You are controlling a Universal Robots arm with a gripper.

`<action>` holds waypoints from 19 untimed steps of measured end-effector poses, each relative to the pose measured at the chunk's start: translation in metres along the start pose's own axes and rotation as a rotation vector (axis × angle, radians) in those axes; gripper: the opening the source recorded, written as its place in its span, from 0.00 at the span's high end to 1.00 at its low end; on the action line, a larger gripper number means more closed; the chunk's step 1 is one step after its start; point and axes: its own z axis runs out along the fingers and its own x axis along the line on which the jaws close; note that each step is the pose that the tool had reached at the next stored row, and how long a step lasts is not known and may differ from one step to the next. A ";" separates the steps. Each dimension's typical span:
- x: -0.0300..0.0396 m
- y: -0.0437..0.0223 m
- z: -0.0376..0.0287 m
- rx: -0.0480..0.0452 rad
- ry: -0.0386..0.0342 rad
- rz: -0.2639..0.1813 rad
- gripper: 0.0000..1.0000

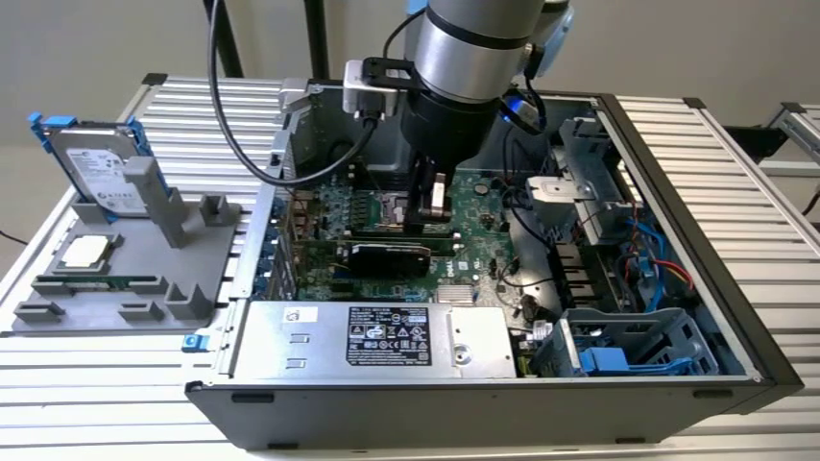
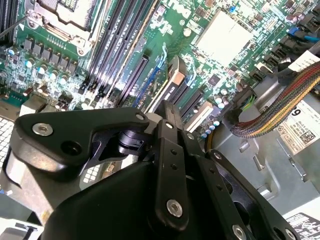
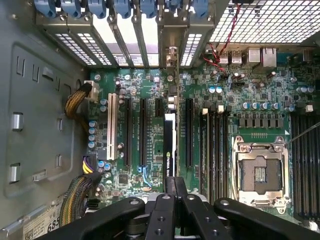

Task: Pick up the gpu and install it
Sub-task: 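Insert the gpu into the slot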

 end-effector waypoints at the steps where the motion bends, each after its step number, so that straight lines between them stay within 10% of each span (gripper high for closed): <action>1: 0.0000 0.0001 0.0000 0.0000 0.0001 0.000 1.00; 12: 0.0000 0.0010 -0.0018 -0.0001 0.0003 0.000 1.00; 19: 0.0000 0.0031 -0.0158 0.0000 0.0005 0.000 1.00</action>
